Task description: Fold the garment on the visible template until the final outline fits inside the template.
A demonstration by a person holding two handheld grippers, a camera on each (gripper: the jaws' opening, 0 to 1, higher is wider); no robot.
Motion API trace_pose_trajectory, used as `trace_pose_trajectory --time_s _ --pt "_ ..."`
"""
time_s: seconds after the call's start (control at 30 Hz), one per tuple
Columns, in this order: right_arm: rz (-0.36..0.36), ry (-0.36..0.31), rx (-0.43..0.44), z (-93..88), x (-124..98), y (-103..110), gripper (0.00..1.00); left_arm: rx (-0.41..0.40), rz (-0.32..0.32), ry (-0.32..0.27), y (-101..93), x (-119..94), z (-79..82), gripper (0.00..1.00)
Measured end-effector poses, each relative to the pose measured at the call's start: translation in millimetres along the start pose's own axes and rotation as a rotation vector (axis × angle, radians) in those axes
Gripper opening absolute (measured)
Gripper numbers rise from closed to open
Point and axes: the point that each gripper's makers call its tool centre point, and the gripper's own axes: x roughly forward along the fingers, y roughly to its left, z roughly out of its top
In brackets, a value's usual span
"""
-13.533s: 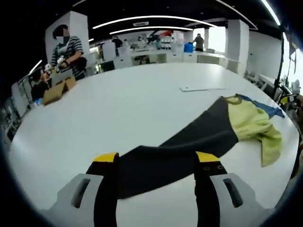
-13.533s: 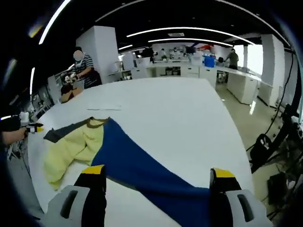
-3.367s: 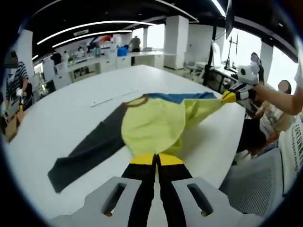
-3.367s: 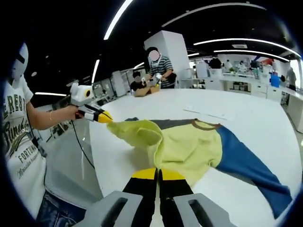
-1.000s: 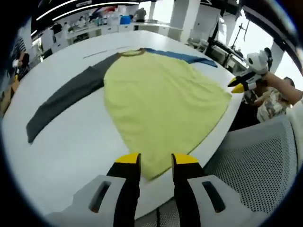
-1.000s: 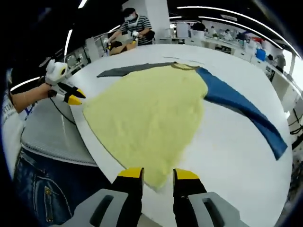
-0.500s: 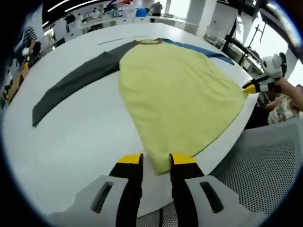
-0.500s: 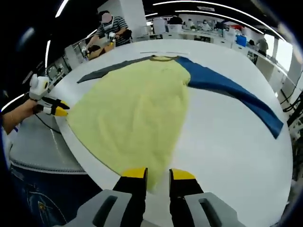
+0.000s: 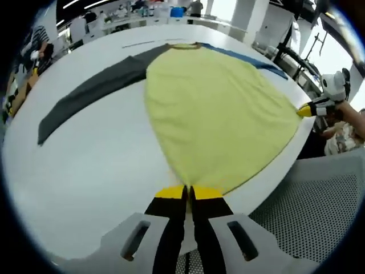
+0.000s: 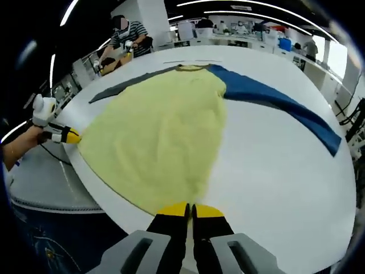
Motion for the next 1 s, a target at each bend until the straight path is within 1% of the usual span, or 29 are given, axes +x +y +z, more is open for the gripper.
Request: trace_pose_trajectory --time_s 0.2,0.37,0.47,0.5,0.53,0.57,0.63,0.7,0.73,0.77,0.87,0.97,1.0 --pt "-0.004 0.013 0.012 -6.7 -4 2 0.00 0.023 0.002 0.015 -2.1 -1 -1.8 0.01" --pt "-0.004 0.022 0.014 -7.6 -5 2 0.00 0.005 -0.008 0.017 -3.0 -2 -3.5 0.01" --pt "0.013 0.010 0.024 -5.6 -5 3 0.00 0.000 -0.007 0.005 -3.1 -3 -2.8 0.01" --pt "0.016 0.003 0.026 -4.3 -5 2 0.00 -0.028 0.003 -0.010 -1.7 -4 -0.8 0.02" --pt "0.023 -0.008 0.028 -2.1 -6 2 0.00 -0.045 0.008 -0.012 -1.0 -6 -0.1 0.03" --pt "0.028 -0.012 0.038 -0.4 -8 3 0.02 -0.050 0.014 -0.032 0.4 -8 3.4 0.04" --pt "0.038 -0.038 0.055 5.3 -11 3 0.07 -0.055 0.012 -0.074 0.9 -12 11.2 0.09" --pt "0.047 -0.071 0.077 11.8 -14 2 0.15 -0.077 -0.005 -0.116 -0.5 -16 19.3 0.14" --pt "0.050 -0.092 0.107 16.2 -15 1 0.20 -0.078 -0.011 -0.134 -1.4 -18 22.9 0.18" --pt "0.051 -0.105 0.121 19.1 -17 0 0.28 -0.083 -0.018 -0.154 -2.4 -19 26.6 0.21" --pt "0.041 -0.164 0.148 31.1 -22 -7 0.43 -0.094 -0.042 -0.212 -5.0 -23 36.3 0.29" --pt "0.034 -0.199 0.164 39.3 -27 -14 0.53 -0.097 -0.051 -0.240 -6.3 -24 40.0 0.39" --pt "0.030 -0.210 0.167 42.2 -29 -17 0.54 -0.098 -0.056 -0.266 -6.7 -24 43.5 0.41"
